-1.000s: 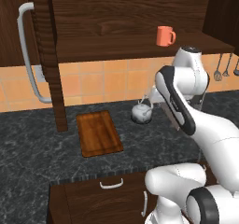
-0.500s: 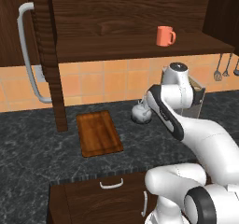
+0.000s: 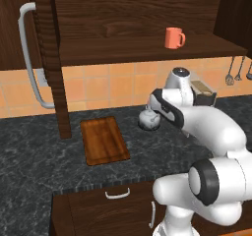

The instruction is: Pick the kettle from the counter and place it on the tray. Then pick the mug from the cabinet and place it on the tray. Then close the cabinet doors.

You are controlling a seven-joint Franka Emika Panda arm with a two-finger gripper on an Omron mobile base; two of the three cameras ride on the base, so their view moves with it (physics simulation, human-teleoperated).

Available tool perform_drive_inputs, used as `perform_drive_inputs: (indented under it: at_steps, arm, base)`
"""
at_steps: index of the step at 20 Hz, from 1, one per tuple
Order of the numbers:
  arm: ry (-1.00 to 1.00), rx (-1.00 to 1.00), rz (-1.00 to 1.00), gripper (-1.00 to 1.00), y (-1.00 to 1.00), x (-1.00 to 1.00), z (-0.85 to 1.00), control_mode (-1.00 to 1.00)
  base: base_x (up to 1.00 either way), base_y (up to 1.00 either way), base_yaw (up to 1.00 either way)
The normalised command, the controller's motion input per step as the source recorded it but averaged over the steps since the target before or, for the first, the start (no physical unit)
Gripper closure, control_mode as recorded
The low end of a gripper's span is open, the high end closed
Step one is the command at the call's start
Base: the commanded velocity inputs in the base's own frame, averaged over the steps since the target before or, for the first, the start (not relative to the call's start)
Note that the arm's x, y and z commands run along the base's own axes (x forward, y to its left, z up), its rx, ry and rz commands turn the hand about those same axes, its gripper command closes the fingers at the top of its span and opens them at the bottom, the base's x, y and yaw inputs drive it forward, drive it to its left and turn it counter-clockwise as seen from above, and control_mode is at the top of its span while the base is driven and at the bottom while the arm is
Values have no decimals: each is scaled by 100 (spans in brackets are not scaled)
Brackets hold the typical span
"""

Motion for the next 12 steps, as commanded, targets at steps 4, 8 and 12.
perform_drive_inputs:
  at_steps: [4,8,12]
  arm:
    - [-1,6,-7,-100,-14,49,-26,-100]
    - [0,11,-2,-100,-21,18,-34,-100]
    - [0,5,0,-100,-11,22,-31,-100]
  base:
    - [0,0,0]
    - [0,0,0]
    - [0,0,0]
